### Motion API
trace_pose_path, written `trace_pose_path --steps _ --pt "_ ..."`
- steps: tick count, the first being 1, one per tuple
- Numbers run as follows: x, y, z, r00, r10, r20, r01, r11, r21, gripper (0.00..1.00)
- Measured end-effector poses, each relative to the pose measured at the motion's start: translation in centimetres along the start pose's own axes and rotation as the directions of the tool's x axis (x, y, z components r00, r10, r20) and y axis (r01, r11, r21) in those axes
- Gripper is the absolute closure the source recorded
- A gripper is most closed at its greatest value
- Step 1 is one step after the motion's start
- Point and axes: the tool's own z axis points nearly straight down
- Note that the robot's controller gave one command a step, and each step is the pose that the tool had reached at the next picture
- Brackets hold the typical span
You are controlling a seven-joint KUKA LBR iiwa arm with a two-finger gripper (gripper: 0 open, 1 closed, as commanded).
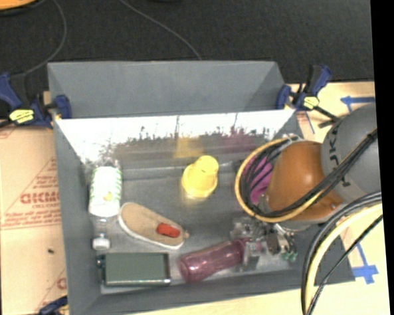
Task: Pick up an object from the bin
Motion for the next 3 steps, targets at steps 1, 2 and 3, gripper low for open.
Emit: trace_pose_path --steps 1,2,3 --pt "0.0 0.2 0.1 1.000 0.002 -0.002 -0.002 1.000 0.000 1.00" --pt "-0.1 -0.5 1.2 1.000 0.005 0.001 -0.005 1.000 0.000 1.00" --pt "-0.6 -0.5 -7.6 1.000 0.007 -0.004 -0.007 1.000 0.000 1.00"
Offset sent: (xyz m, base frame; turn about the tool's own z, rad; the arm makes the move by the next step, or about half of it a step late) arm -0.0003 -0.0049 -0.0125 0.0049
